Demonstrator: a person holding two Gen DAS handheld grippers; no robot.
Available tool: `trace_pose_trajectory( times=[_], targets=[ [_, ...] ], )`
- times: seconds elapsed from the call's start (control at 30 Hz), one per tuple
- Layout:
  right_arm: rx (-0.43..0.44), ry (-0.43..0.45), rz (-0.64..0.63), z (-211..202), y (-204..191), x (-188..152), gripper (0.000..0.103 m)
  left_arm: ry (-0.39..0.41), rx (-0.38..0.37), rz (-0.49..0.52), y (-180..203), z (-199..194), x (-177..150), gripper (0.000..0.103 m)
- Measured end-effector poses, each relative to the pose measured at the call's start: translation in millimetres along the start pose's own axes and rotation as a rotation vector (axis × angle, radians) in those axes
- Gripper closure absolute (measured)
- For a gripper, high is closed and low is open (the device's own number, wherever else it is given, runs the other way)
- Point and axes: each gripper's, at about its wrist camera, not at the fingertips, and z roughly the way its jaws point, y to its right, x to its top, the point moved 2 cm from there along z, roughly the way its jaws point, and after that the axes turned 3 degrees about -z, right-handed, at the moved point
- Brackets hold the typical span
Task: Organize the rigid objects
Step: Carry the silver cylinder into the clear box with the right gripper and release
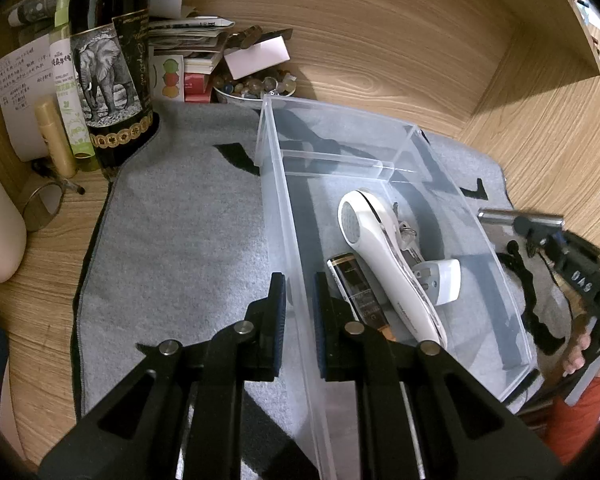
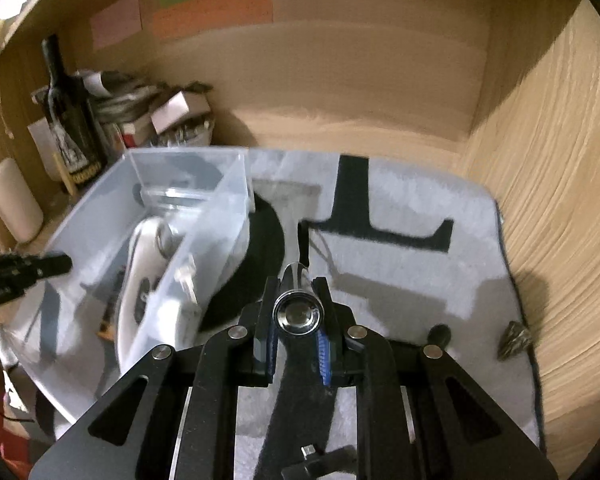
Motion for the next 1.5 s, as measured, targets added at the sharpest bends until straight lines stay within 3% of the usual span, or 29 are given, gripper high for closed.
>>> trace_pose_trajectory(
  times=[0.43,0.83,1.2,1.5],
  targets=[
    [0.048,0.170,-0.049,-44,-27,35,0.089,0.000,0.002,0.000,0,0,1,0.091],
    [0.168,0.242,-0.153,-54,-79,51,0.089,0.002,0.004,0.000,0,0,1,0.091],
    [0.245,0.119,-0.206,-11,-112,41,0.089,0.003,0.003,-0.001,0,0,0,0.091],
    [0.238,-0.010,-0.246,25,-122,24,0.089,0.003,0.003,-0.002,1,0,0,0.091]
  ],
)
